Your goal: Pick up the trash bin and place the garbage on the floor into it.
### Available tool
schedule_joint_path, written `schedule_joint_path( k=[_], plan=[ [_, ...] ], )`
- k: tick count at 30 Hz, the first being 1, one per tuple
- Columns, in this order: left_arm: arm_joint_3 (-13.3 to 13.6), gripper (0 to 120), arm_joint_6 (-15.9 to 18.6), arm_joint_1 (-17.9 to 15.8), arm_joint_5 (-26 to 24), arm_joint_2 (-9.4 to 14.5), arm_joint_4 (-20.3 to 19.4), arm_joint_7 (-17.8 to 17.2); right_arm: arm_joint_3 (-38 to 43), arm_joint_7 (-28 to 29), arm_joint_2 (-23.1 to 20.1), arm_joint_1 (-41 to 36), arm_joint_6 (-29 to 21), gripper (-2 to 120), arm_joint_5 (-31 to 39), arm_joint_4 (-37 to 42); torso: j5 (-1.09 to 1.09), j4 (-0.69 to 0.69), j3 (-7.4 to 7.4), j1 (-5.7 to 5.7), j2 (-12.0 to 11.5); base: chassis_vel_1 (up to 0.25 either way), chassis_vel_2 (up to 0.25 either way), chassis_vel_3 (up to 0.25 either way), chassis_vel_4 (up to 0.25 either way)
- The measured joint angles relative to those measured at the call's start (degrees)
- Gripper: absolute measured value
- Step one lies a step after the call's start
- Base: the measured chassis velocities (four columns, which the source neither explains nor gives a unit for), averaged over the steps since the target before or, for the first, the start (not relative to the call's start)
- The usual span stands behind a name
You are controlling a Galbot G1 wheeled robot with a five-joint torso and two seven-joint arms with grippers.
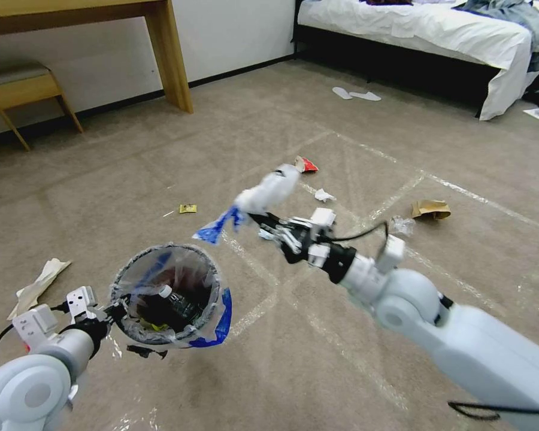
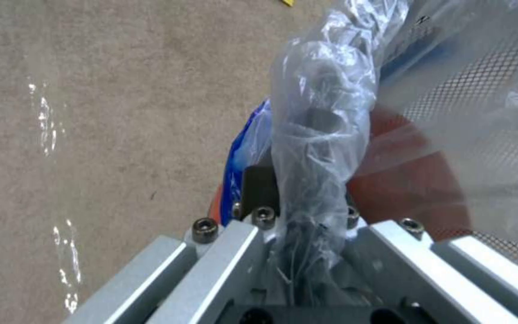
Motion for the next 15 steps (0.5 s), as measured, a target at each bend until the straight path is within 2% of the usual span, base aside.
schedule_joint_path(
  k=[2,5,7,15],
  plan=[
    [0.34,1,0.00,-1.35,-0.92,0.45,0.99,-0.36,-7.20,0.67,1.75,8.42,-1.10,0,0.10,-1.78,0.00,-0.01,0.00,0.00,0.00,0.000,0.000,0.000,0.000],
    [0.41,1,0.00,-1.85,-1.23,0.69,1.40,-0.50,-10.24,0.88,2.61,12.24,-1.44,0,0.03,-2.85,0.00,0.00,0.00,0.00,0.00,0.000,0.000,0.000,0.000],
    [0.44,1,0.00,-2.71,-1.88,1.28,2.20,-0.62,-15.46,1.83,4.23,18.51,-2.31,0,-0.25,-4.47,-0.01,0.00,0.00,0.00,0.00,0.000,0.000,0.000,0.000],
    [0.48,1,0.00,-4.49,-3.75,2.61,3.60,-1.27,-22.06,2.86,6.33,23.96,-3.86,0,-1.22,-6.95,0.00,-0.01,-0.01,0.00,0.00,0.000,0.000,0.000,0.000]
  ],
)
